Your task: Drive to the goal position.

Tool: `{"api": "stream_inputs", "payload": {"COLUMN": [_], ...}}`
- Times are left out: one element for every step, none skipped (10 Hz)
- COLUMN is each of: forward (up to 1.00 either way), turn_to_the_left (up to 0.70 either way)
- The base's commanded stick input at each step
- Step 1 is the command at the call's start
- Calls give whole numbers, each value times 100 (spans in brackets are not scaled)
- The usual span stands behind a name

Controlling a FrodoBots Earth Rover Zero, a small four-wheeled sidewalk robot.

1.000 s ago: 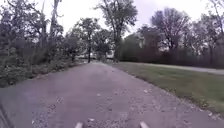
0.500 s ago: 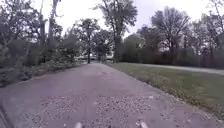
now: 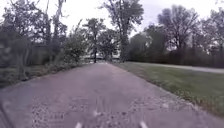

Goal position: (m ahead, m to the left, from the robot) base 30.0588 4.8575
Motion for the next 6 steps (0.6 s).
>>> {"api": "stream_inputs", "payload": {"forward": [70,70,70,70,70,70], "turn_to_the_left": [0,0,0,0,0,0]}}
